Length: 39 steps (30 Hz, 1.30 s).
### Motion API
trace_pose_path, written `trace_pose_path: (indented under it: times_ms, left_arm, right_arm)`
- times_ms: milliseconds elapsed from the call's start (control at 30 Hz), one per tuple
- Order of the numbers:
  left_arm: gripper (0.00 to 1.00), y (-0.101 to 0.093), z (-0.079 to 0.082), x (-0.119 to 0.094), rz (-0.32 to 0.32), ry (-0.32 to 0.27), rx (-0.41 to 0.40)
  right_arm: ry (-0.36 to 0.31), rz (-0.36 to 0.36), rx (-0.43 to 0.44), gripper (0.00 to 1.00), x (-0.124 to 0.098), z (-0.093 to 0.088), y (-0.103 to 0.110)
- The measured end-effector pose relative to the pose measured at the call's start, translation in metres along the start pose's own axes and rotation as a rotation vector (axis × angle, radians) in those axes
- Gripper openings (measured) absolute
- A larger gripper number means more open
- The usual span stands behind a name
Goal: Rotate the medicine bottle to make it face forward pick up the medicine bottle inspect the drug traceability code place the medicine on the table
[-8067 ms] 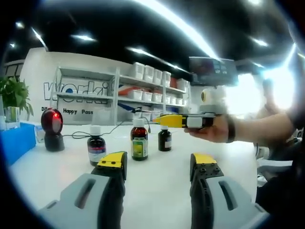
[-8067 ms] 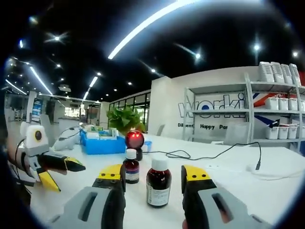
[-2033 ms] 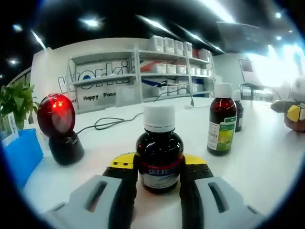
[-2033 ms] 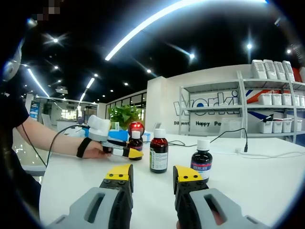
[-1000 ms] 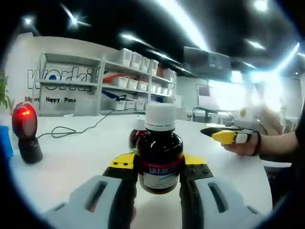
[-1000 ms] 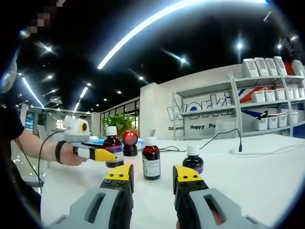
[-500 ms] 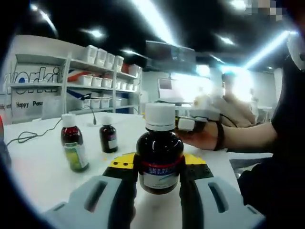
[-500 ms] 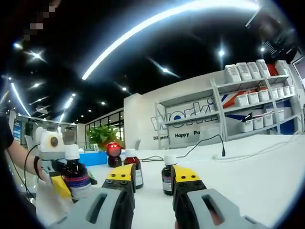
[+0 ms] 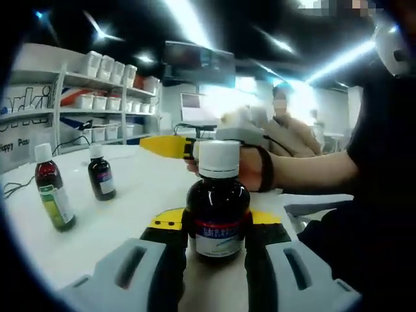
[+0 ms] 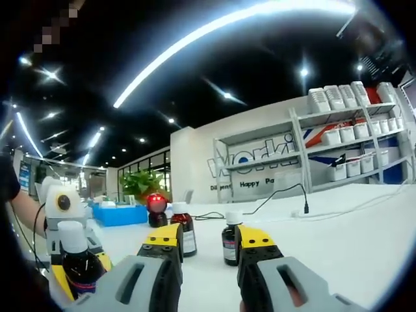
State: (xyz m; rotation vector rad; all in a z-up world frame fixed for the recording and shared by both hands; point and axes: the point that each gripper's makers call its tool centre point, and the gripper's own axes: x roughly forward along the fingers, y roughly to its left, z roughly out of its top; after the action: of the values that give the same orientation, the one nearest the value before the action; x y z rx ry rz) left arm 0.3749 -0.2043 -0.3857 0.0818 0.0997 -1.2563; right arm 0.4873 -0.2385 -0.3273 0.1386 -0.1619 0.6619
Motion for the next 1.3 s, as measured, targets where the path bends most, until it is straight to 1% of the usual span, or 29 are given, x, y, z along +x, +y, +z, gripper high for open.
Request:
trace_pose_path:
  times_ms: [267, 367, 433, 633, 1067, 1133, 1200, 1233, 1300]
  left_arm:
    - [0.24, -0.005, -0.004, 0.002, -0.015, 0.0, 0.01]
    - [0.24, -0.004, -0.005, 0.003, -0.009, 0.005, 0.02]
    - [0.25, -0.002, -0.008, 0.003, -0.002, 0.019, 0.021]
    - [0.25, 0.002, -0.01, 0.004, 0.007, 0.029, -0.005]
    - [0.26, 0.005, -0.011, 0.004, 0.022, 0.035, -0.024]
    - [0.29, 0.007, -0.012, 0.003, 0.036, 0.039, -0.031]
    - [0.34, 0.01, -0.007, 0.0, 0.046, 0.014, -0.052]
    - [0.35, 0.011, -0.004, -0.002, 0.05, 0.0, -0.062]
    - [0.36, 0.012, -0.005, -0.01, 0.065, 0.001, -0.051]
  right_arm:
    - [0.002, 0.003, -0.001, 0.27, 0.0, 0.0, 0.001]
    - [0.003, 0.003, -0.003, 0.27, 0.0, -0.001, 0.001]
    - [0.003, 0.003, -0.002, 0.27, 0.0, -0.001, 0.001]
    - [0.004, 0.005, -0.002, 0.27, 0.0, -0.001, 0.001]
    - [0.001, 0.012, 0.008, 0.27, 0.0, 0.0, 0.002]
    - [0.001, 0.015, 0.01, 0.27, 0.0, 0.0, 0.003]
    - [0.003, 0.02, 0.01, 0.28, 0.0, -0.001, 0.003]
    - [0.003, 0.021, 0.009, 0.28, 0.001, -0.001, 0.004]
    - [0.002, 0.025, 0.011, 0.29, 0.001, -0.001, 0.004]
